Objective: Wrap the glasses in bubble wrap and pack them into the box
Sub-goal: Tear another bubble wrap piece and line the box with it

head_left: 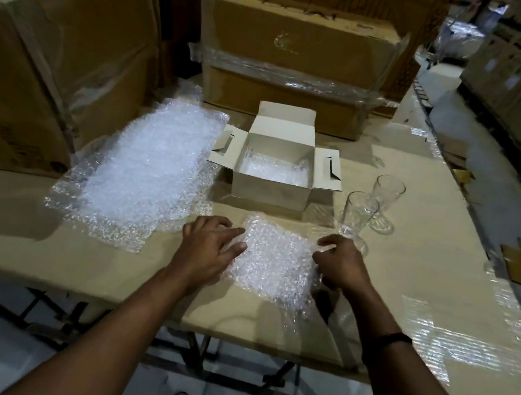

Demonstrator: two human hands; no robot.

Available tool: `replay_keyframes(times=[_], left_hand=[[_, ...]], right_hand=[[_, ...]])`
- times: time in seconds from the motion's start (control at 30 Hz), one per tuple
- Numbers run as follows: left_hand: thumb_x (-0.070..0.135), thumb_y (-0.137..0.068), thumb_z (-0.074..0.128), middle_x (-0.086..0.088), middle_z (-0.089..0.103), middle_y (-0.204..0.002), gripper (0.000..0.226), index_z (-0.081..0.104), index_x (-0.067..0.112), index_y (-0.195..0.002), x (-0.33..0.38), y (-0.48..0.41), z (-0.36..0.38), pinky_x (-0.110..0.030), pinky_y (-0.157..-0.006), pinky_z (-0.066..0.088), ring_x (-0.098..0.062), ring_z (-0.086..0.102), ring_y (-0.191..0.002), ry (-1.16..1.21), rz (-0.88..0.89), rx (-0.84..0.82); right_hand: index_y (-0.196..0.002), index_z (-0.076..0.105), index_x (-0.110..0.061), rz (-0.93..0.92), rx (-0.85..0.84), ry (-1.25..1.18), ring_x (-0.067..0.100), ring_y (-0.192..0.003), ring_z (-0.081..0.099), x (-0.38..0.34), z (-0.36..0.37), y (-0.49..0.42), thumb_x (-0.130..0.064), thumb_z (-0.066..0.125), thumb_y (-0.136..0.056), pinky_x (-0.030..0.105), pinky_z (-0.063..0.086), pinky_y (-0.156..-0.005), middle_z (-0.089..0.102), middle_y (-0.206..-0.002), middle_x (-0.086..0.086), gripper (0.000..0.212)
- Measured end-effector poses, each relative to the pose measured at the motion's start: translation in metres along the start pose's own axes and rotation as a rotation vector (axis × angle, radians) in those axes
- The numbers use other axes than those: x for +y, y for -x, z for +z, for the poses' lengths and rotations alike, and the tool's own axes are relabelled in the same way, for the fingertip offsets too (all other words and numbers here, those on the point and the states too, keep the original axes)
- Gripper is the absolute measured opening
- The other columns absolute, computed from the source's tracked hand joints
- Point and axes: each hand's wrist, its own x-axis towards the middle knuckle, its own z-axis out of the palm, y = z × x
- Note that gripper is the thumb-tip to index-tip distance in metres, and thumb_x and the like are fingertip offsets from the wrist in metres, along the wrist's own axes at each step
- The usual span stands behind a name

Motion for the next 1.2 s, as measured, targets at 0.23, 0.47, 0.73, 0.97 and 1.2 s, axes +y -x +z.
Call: replay_keyframes(times=[0.23, 0.47, 0.73, 0.97, 1.2], left_hand=[[0.037, -0.094, 0.057, 0.005, 0.056, -0.127, 0.030, 0.064, 0.035, -0.124, 0.005, -0.017, 0.003, -0.037, -0.097, 0.022, -0.020, 0.042, -0.122, -0.034, 0.000, -0.018], [0.019, -0.070, 0.045, 0.004, 0.053, -0.131, 0.048, 0.075, 0.036, -0.103, -0.017, -0.026, -0.004, -0.039, -0.104, 0.026, -0.021, 0.042, -0.123, 0.112, 0.093, -0.239], [0.021, -0.073, 0.059, -0.002, 0.054, -0.130, 0.026, 0.080, 0.018, -0.088, -0.024, -0.034, -0.004, -0.032, -0.103, 0.039, -0.020, 0.049, -0.120, 0.335, 0.131, -0.159], [0.005, -0.090, 0.065, 0.003, 0.068, -0.105, 0.011, 0.075, 0.007, -0.093, -0.014, -0.060, -0.019, -0.030, -0.087, 0.050, -0.018, 0.063, -0.103, 0.595, -0.071, 0.138], [0.018, -0.098, 0.056, 0.006, 0.064, -0.074, 0.019, 0.066, 0.021, -0.082, -0.025, -0.099, -0.044, -0.029, -0.066, 0.042, -0.014, 0.057, -0.072, 0.784, -0.199, 0.100]], right_hand=[[-0.128, 0.057, -0.027, -0.257, 0.200, 0.444, 0.025, -0.110, 0.057, 0.015, -0.001, 0.011, -0.031, 0.064, -0.084, 0.035, 0.049, -0.091, 0.053, -0.128, 0.003, 0.044], [-0.093, 0.074, -0.030, -0.636, 0.127, 0.769, 0.031, -0.090, 0.057, 0.036, 0.003, 0.019, -0.033, 0.054, -0.080, 0.039, 0.047, -0.075, 0.067, -0.111, 0.000, 0.024], [-0.101, 0.071, -0.031, -0.670, -0.007, 0.764, 0.025, -0.105, 0.055, 0.028, 0.001, 0.011, -0.047, 0.041, -0.085, 0.040, 0.042, -0.084, 0.065, -0.118, -0.012, 0.037], [-0.130, 0.054, -0.029, -0.790, -0.122, 0.352, 0.014, -0.115, 0.052, 0.017, 0.023, 0.030, -0.080, 0.055, -0.071, 0.031, 0.036, -0.099, 0.060, -0.121, -0.004, 0.078], [-0.082, 0.072, -0.013, -0.347, 0.157, -0.324, 0.013, -0.074, 0.066, -0.026, 0.047, 0.006, -0.009, 0.067, -0.089, 0.032, 0.052, -0.075, 0.072, -0.080, 0.000, 0.010]])
